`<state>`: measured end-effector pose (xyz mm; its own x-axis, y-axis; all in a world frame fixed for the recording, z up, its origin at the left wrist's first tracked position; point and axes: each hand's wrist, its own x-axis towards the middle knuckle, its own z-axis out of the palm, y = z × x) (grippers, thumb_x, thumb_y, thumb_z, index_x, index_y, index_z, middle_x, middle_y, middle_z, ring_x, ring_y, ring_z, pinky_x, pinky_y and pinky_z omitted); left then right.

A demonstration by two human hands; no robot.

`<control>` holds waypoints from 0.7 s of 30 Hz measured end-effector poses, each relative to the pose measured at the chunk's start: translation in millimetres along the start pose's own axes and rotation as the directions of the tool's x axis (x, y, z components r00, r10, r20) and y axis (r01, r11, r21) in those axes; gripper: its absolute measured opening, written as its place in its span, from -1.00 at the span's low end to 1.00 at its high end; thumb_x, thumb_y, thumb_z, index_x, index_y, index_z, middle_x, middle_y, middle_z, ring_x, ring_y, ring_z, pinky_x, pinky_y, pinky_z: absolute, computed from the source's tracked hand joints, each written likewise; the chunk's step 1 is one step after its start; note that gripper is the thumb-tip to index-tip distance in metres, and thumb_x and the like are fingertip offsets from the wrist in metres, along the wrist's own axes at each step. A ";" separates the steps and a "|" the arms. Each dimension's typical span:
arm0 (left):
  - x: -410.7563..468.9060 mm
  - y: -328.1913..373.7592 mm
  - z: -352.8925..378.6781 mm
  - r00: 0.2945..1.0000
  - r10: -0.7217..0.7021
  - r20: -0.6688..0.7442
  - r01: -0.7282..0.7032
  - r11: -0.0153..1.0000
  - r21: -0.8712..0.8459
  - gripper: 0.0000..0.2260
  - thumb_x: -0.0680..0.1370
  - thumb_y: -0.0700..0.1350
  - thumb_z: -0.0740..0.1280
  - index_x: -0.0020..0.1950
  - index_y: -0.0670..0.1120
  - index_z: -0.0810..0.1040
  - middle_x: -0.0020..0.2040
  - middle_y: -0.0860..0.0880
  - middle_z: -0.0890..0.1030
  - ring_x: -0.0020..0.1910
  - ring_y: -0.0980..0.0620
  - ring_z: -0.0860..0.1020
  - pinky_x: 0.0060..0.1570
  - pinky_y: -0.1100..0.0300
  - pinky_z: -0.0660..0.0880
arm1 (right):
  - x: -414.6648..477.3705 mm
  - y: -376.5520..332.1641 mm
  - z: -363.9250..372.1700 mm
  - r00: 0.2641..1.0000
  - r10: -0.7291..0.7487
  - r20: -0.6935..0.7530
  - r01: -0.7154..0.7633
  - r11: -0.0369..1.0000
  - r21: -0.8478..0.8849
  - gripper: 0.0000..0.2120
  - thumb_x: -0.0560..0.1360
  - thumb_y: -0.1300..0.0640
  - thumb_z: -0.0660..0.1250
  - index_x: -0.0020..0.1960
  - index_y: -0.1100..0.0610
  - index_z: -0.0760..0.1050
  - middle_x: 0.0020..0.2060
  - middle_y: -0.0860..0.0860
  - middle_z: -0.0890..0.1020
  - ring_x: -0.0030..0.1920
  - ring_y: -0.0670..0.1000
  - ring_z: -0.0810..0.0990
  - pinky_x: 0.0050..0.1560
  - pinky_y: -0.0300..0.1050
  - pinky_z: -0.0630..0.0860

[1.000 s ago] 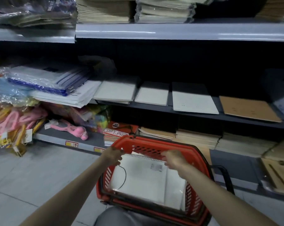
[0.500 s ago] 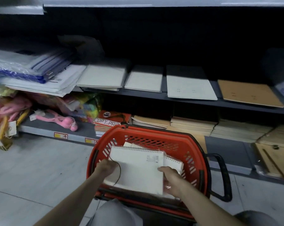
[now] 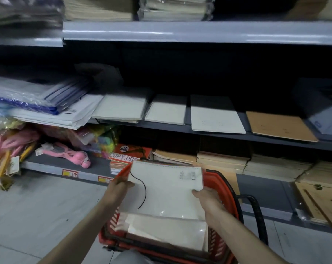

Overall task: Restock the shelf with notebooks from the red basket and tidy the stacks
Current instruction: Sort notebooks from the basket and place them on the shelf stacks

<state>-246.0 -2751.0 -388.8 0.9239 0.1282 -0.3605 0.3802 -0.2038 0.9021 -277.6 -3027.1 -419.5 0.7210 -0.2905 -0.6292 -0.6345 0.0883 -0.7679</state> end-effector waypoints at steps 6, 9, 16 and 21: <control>-39.3 50.5 -29.5 0.967 0.141 0.210 -0.077 0.955 -0.285 -0.57 0.55 -0.12 0.44 0.32 0.31 0.55 0.28 0.24 0.62 0.28 0.03 0.59 0.16 -0.23 0.62 | -37.6 -63.0 -5.1 0.977 -0.210 0.047 0.203 0.972 0.120 -0.83 0.63 0.22 0.34 0.18 0.09 0.64 0.00 0.05 0.77 0.04 0.15 0.73 0.18 0.18 0.63; -49.7 81.7 -39.3 0.942 0.226 0.249 -0.151 0.946 -0.287 -0.48 0.56 -0.14 0.41 0.34 0.44 0.47 0.30 0.34 0.55 0.21 0.05 0.60 0.03 -0.18 0.62 | -48.4 -95.4 0.1 0.961 -0.266 0.072 0.248 0.950 0.191 -0.85 0.63 0.24 0.35 0.17 0.15 0.63 0.00 0.08 0.77 0.03 0.14 0.73 0.03 -0.02 0.65; -2.4 139.3 -56.2 0.995 0.093 0.037 -0.045 0.747 -0.663 -0.84 0.60 -0.21 0.31 0.15 -0.23 0.58 0.05 -0.24 0.71 -0.18 -0.08 0.68 -0.21 0.17 0.57 | -52.8 -152.0 51.7 0.964 -0.266 0.029 0.239 0.906 0.349 -0.89 0.59 0.22 0.38 0.06 0.25 0.61 0.12 0.21 0.72 0.20 0.28 0.66 0.32 0.28 0.53; 29.9 147.0 -57.3 0.995 0.080 0.061 0.000 0.601 -0.799 -0.64 0.62 -0.15 0.30 0.37 -0.29 0.48 0.30 -0.29 0.60 0.22 -0.23 0.63 0.23 -0.01 0.56 | -60.5 -180.0 98.7 0.978 -0.162 0.129 0.038 0.754 0.656 -0.74 0.64 0.32 0.29 0.31 0.21 0.53 0.21 0.21 0.67 0.21 0.23 0.66 0.23 0.21 0.60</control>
<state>-164.9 -2721.5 -253.4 0.9523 0.0522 -0.3007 0.1952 0.6535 0.7314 -179.5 -2931.4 -255.2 0.8439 -0.1756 -0.5070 -0.2680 0.6806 -0.6819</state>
